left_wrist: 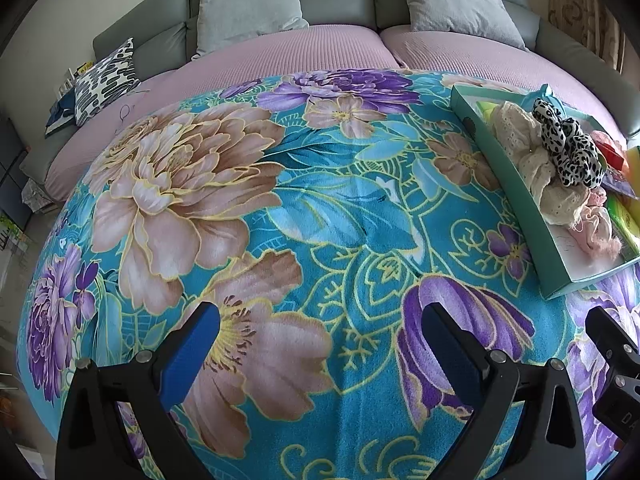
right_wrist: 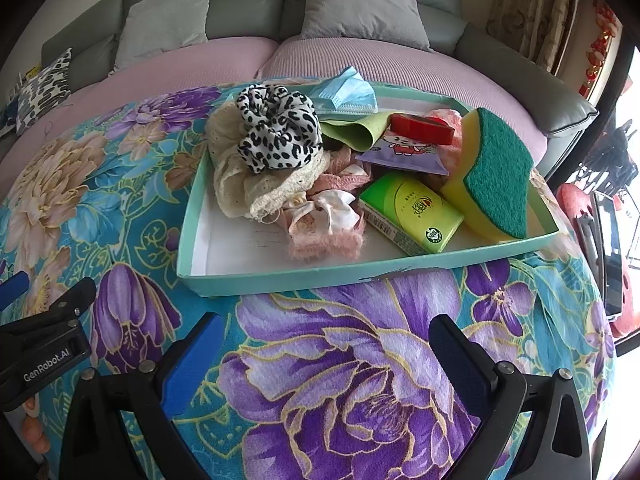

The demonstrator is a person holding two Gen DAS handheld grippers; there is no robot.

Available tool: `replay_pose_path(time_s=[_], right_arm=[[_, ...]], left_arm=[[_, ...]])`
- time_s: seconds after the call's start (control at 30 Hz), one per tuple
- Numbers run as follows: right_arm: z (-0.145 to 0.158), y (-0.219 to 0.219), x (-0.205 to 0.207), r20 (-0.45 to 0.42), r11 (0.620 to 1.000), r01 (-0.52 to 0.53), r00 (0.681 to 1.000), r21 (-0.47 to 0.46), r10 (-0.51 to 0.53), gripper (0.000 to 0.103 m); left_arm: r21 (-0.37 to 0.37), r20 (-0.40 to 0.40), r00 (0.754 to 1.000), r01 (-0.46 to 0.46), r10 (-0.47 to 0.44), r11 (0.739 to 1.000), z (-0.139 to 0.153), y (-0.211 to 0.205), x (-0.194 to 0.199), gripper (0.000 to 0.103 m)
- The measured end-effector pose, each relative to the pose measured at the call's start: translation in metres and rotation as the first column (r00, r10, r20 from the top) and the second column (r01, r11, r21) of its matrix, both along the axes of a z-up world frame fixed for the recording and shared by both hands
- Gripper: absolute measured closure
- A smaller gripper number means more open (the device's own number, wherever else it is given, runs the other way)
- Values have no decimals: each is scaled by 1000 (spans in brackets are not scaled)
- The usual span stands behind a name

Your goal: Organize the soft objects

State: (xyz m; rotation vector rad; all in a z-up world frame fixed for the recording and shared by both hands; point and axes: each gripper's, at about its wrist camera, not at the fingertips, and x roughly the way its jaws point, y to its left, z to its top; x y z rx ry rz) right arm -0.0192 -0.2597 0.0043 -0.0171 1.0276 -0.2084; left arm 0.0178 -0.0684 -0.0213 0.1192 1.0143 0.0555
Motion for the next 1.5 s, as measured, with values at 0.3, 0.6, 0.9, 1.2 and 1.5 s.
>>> replay_pose_path(time_s=[0.3, 0.6, 0.9, 1.2, 1.5], right_arm=[[-1, -1, 0, -7, 1000, 6, 1000, 1, -6, 0], [-1, -1, 0, -8, 1000, 7, 1000, 1, -7, 0], [-2, -1, 0, -8, 1000, 8, 1000, 1, -8, 0], [-3, -3, -1, -10, 1000, 14, 1000, 3, -13, 0], [-4, -3, -1, -16, 1000, 18, 1000, 0, -18, 0]], left_arm=[[6, -8, 1000, 0, 0, 1000, -2, 2, 1, 2], [8, -16, 1000, -4, 4, 1000, -4, 3, 1, 2], [9, -21, 1000, -10, 10, 1000, -5, 4, 2, 2], [16, -26, 1000, -9, 10, 1000, -6, 4, 2, 2], [19, -27, 1000, -9, 10, 1000, -6, 4, 0, 2]])
